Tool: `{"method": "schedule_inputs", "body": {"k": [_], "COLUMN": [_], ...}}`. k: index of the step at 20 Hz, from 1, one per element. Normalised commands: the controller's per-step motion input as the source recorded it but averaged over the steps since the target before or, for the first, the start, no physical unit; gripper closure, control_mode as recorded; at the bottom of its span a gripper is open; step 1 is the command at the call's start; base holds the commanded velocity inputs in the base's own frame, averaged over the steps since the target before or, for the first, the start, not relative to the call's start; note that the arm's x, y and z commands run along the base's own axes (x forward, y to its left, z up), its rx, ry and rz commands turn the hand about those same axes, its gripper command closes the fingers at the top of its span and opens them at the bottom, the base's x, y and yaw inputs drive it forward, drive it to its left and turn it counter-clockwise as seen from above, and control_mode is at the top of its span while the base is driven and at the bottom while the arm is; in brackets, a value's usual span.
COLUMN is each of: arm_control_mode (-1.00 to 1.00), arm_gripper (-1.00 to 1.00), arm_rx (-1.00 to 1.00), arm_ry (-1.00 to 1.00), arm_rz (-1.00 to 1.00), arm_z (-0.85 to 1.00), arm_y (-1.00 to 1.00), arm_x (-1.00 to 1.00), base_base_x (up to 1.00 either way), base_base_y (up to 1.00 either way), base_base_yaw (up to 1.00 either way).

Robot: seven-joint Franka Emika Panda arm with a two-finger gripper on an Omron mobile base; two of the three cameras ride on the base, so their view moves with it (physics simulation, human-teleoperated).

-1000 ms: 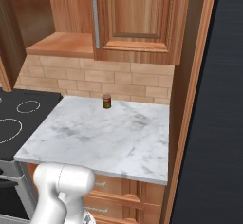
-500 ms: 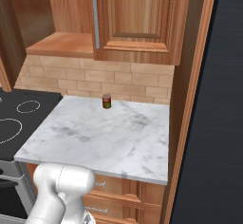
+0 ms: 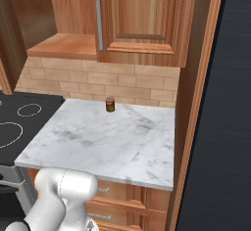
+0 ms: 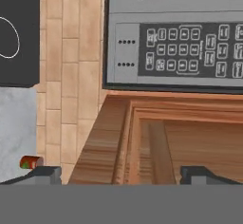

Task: Close all open cabinet doors.

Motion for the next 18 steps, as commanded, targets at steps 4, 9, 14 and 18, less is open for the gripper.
{"method": "schedule_inputs", "body": {"k": [4,9,14,18], "arm_control_mode": [-1.00,-1.00,-1.00,-1.00], "arm_gripper": [-1.00,-1.00,-1.00,-1.00], "arm_rx": [-0.06,-0.05,-0.01,0.00], "arm_ry": [-0.01,-0.07,-0.02,0.00], "arm_rz": [-0.12,-0.04,-0.02,0.00], "arm_z": [0.00,0.00,0.00,-0.01], "arm_y": [-0.15,-0.40,-0.38,-0.14], "arm_x": [0.53,0.06,0.38,0.92], "base_base_x": [0.00,0.00,0.00,0.00], "base_base_y": [0.00,0.00,0.00,0.00], "base_base_yaw": [0.00,0.00,0.00,0.00]}}
